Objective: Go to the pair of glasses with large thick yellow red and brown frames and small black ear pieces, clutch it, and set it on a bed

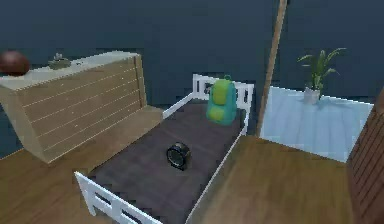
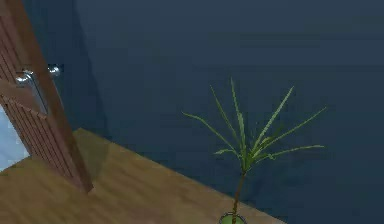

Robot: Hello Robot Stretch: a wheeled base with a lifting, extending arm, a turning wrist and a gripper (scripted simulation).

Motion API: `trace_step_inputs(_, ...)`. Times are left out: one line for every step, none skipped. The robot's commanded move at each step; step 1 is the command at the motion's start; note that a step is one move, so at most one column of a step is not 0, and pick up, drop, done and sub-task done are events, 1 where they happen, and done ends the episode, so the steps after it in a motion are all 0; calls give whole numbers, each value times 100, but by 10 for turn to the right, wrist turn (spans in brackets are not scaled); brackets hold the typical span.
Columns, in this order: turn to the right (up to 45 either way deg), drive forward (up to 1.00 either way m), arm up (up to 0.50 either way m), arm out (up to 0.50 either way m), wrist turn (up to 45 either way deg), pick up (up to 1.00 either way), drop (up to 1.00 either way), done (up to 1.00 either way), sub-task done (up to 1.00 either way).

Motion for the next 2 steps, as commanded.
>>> trace_step_inputs(330,0,0,0,0,0,0,0,0)
trace_step_inputs(0,100,0,0,0,0,0,0,0)
